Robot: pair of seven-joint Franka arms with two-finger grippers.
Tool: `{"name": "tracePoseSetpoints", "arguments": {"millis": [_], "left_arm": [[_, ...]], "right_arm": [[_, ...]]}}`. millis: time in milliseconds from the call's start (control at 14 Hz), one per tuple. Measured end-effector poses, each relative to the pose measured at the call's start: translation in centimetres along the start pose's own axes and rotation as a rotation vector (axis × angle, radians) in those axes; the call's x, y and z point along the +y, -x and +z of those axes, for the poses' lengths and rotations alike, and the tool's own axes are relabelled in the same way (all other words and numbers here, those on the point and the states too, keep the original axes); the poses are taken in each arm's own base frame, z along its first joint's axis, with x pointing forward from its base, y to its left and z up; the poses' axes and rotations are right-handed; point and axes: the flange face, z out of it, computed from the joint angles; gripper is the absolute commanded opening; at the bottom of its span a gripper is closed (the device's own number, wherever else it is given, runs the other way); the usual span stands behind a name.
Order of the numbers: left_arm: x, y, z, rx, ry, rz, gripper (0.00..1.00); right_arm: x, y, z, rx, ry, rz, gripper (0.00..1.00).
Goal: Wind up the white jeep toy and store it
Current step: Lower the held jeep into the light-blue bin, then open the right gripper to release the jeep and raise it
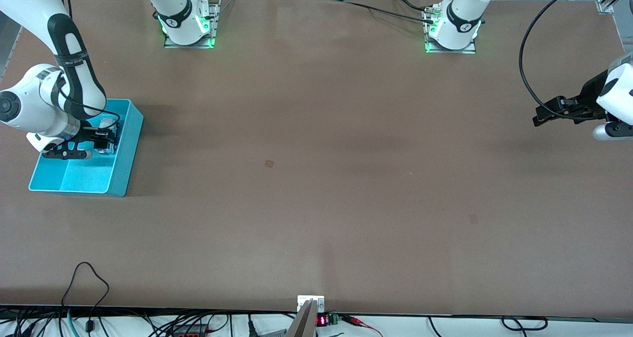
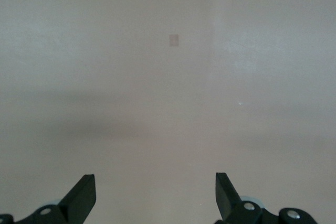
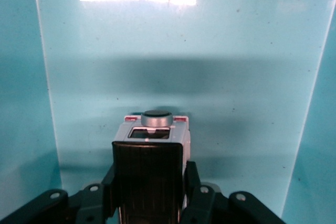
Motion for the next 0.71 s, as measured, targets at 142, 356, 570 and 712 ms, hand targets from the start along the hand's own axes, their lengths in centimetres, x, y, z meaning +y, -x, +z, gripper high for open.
{"name": "tracePoseSetpoints", "arguments": {"millis": [142, 356, 570, 712], "left_arm": [[-0.2, 0.0, 0.0, 0.0, 0.0, -0.003, 1.0], [-0.2, 0.0, 0.0, 0.0, 0.0, -0.004, 1.0], [-0.2, 0.0, 0.0, 0.0, 0.0, -0.004, 1.0], [-0.2, 0.0, 0.0, 0.0, 0.0, -0.004, 1.0]], "right_arm": [[-0.1, -0.1, 0.0, 0.001, 0.0, -0.003, 0.93], [-0.2, -0.4, -0.4, 0.009, 0.002, -0.01, 1.0], [0.1, -1.7, -2.6, 0.062, 0.016, -0.043, 1.0], [0.4, -3.0, -6.4, 0.131, 0.025, -0.051, 1.0]]}}
